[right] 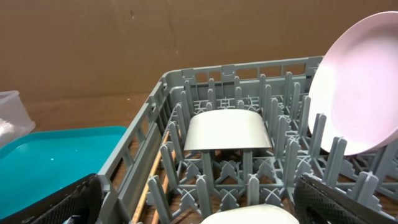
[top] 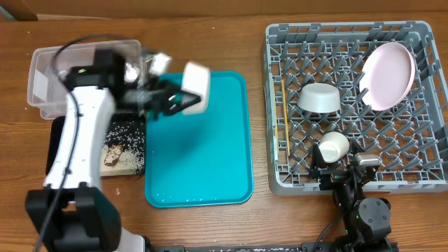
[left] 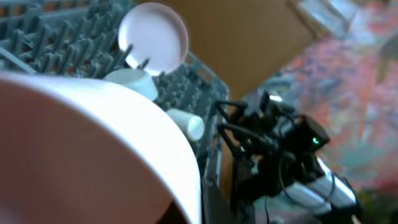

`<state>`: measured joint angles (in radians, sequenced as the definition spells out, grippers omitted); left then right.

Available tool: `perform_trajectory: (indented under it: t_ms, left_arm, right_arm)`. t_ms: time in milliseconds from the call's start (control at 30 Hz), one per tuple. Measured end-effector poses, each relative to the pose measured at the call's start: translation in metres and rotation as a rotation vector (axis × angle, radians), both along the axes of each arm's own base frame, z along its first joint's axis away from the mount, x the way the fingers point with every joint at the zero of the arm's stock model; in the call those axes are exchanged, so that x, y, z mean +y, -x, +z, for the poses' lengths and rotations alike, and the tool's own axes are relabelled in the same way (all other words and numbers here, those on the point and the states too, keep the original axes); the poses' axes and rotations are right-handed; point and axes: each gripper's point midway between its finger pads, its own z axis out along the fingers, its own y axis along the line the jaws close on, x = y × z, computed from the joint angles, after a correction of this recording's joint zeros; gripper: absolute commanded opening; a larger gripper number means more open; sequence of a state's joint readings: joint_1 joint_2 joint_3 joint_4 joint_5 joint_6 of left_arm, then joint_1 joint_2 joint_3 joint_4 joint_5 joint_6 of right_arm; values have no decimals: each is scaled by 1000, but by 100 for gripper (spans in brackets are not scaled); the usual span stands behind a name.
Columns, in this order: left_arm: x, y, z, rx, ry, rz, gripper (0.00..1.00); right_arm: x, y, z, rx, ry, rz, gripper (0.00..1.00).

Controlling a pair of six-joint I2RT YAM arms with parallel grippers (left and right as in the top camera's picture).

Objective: Sort waste into correct bins and load items into the dishwasher
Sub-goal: 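Carry the pink bowl with the left gripper over the dish rack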

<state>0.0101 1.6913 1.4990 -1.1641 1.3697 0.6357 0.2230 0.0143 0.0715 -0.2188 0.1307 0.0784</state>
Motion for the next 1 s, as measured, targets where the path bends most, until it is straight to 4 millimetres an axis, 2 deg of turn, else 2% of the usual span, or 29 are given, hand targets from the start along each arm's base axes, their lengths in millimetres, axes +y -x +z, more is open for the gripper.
perform_trajectory:
  t_ms: [67, 133, 233, 333, 567, 700, 900, 933, 1000]
  left_arm:
    - [-27, -21, -5, 11, -166, 43, 4]
    - [-58, -33, -5, 14, -273, 104, 4]
    - [-111, -40, 5, -32, -333, 187, 4]
    - [-154, -39, 16, -54, -332, 279, 4]
    - [-177, -55, 33, -46, -265, 429, 4]
    - [-198, -66, 5, 34, -246, 386, 4]
    - [-223, -73, -76, 214, -324, 292, 4]
    - [-226, -75, -87, 234, -335, 283, 4]
    - [-230, -78, -98, 256, -339, 272, 4]
  right_arm:
    - [0, 0, 0, -1, 0, -1, 100]
    - [0, 0, 0, -2, 0, 0, 100]
    - [0, 0, 0, -2, -1, 0, 100]
    - [0, 0, 0, -2, 0, 0, 100]
    - [0, 0, 0, -2, 0, 0, 100]
    - [0, 0, 0, -2, 0, 0, 100]
    - [0, 0, 0, -2, -1, 0, 100]
    - [0, 0, 0, -2, -1, 0, 100]
    - [0, 0, 0, -2, 0, 0, 100]
